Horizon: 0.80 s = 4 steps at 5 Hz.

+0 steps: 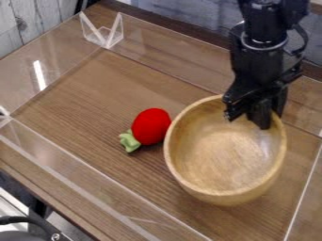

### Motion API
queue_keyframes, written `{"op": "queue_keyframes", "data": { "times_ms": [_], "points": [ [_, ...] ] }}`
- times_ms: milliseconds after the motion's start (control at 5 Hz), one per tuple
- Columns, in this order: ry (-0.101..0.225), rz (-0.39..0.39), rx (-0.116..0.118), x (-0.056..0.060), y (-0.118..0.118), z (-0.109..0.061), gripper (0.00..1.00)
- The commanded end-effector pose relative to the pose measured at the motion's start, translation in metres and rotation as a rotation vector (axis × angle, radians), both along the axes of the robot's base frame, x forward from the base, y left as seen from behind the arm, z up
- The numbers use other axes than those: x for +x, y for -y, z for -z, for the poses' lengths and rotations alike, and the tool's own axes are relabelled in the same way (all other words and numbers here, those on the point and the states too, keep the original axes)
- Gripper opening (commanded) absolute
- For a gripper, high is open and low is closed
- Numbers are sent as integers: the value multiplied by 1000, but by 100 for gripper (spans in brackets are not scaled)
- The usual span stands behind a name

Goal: Remove the green stick from the brown bowl and put it on the table

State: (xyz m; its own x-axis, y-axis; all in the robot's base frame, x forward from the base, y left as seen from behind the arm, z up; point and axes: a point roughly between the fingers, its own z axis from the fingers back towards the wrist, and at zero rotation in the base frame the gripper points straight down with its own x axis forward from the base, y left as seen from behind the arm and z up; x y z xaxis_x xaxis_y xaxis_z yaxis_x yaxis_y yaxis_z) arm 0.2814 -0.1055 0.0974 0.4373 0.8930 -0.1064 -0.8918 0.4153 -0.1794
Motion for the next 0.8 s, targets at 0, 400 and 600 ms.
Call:
{"op": "queue_keyframes", "data": {
  "times_ms": [0, 400, 600],
  "points": [
    [32, -19, -3, 1, 6, -3, 0],
    [21, -80, 0, 18, 12, 2, 0],
    [17, -41, -6, 18, 6, -4, 0]
  ]
}}
